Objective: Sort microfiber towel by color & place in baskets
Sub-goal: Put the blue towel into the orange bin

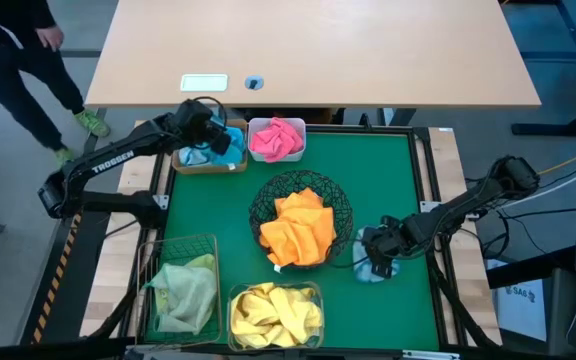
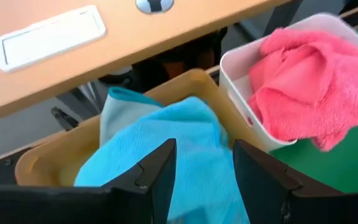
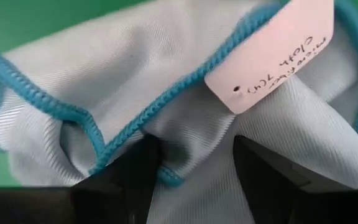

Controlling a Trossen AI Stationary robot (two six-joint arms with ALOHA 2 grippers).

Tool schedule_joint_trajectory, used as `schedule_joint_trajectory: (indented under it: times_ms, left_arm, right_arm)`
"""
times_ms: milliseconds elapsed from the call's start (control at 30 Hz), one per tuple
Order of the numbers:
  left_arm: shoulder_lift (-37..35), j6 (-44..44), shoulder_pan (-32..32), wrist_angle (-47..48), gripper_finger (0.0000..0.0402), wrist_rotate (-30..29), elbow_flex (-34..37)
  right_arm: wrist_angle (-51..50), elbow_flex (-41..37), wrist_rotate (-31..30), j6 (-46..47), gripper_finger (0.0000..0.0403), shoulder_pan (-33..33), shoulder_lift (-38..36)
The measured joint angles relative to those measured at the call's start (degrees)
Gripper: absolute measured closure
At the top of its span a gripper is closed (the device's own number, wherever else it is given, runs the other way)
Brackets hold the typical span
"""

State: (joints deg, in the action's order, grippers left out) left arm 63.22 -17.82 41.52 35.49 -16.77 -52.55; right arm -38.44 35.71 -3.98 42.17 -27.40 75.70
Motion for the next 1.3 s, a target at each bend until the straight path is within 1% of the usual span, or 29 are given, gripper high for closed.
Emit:
schedule_joint_trajectory:
  times_ms: [133,233,267,333,433,533,633,667,700,733,867,967,1100,1300]
  left_arm:
    - [0.0,0.0,0.0,5.1,0.025,-0.6,-0.6]
    - [0.0,-0.5,0.0,7.9,0.025,-1.1,-0.8]
    - [0.0,-1.1,0.0,8.4,0.025,-0.7,-0.8]
    - [0.0,-1.5,0.0,8.4,0.025,1.9,-0.8]
    - [0.0,-1.3,0.0,7.5,0.025,8.7,-0.8]
    - [0.0,-1.3,-0.5,6.0,0.025,15.5,-0.8]
    - [0.0,-1.3,-2.3,4.2,0.025,20.2,-0.8]
    - [0.0,-1.3,-3.2,3.7,0.025,21.3,-0.8]
    - [0.0,-1.3,-4.1,3.1,0.025,22.0,-0.8]
    - [0.0,-1.2,-5.2,2.4,0.025,22.4,-0.8]
    - [0.0,-1.2,-10.4,-1.3,0.025,22.4,-0.8]
    - [0.0,-1.1,-14.7,-5.3,0.025,22.4,-0.8]
    - [0.0,-1.1,-20.6,-11.4,0.025,22.2,-0.8]
    - [0.2,-1.1,-28.9,-20.1,0.025,21.4,-0.8]
  right_arm:
    - [0.4,-1.5,0.1,2.5,0.0191,0.0,0.0]
    - [0.8,-1.8,0.1,2.6,0.0193,0.0,-0.1]
    - [1.0,-1.8,0.1,2.6,0.0196,0.0,-0.1]
    - [1.7,-1.9,0.1,2.4,0.0208,0.0,-0.1]
    - [2.6,-1.9,0.5,1.5,0.0246,0.0,0.0]
    - [2.9,-1.9,0.6,1.3,0.03,0.0,0.0]
    - [3.9,-2.0,1.0,1.0,0.0363,0.0,0.0]
    - [4.4,-2.0,1.2,0.8,0.0381,0.0,0.0]
    - [5.1,-2.0,1.5,0.4,0.0388,0.0,0.0]
    - [5.7,-1.9,2.0,-0.4,0.0389,0.0,0.0]
    - [4.9,0.3,4.8,-1.0,0.0366,0.0,0.0]
    - [3.8,3.4,6.8,-3.6,0.037,0.0,-0.6]
    - [-0.4,9.0,7.7,-6.4,0.0393,0.0,-2.0]
    - [-8.4,19.9,6.8,-9.9,0.0381,0.0,-3.0]
